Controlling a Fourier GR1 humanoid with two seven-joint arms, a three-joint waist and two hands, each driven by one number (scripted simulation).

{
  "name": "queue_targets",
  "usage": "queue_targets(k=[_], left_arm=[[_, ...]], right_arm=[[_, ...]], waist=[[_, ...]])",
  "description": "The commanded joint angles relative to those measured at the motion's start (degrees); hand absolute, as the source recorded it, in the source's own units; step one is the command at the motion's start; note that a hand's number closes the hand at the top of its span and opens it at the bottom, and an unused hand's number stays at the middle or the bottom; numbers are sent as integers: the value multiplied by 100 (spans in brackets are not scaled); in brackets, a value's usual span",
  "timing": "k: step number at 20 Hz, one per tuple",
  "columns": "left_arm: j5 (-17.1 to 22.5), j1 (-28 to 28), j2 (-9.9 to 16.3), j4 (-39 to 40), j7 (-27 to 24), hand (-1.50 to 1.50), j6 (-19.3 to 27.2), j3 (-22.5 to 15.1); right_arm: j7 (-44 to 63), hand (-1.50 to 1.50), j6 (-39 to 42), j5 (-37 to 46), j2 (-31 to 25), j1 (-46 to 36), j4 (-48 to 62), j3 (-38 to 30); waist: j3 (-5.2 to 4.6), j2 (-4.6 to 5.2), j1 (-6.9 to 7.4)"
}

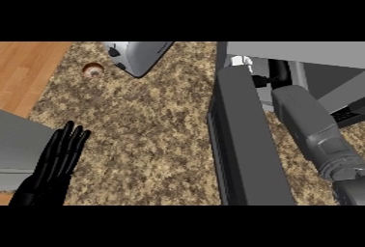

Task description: Pick up the milk, place it into the microwave and close the microwave

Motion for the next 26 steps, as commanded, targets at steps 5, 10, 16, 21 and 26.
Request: queue_targets(k=[5,10,16,21,26], left_arm=[[-154,53,-34,-9,63,-150,27,-370],[-210,-79,-35,265,26,-150,0,-488],[-162,-345,41,780,-44,-150,-166,-473],[-351,-585,240,1192,-71,-150,-517,-767],[-769,-1227,235,1607,69,150,-493,-959]], right_arm=[[-98,-150,355,-160,-21,270,-26,-169],[-363,-150,874,-176,107,531,-64,-178],[-687,-150,1587,-311,130,849,-187,-299],[-1124,-150,1890,-291,277,1367,-249,-265],[-1359,-150,1839,-214,376,1778,-450,-163]], waist=[[0,-67,-121],[-3,-99,-235],[-14,-186,-428],[-17,-242,-548],[-25,-310,-695]])
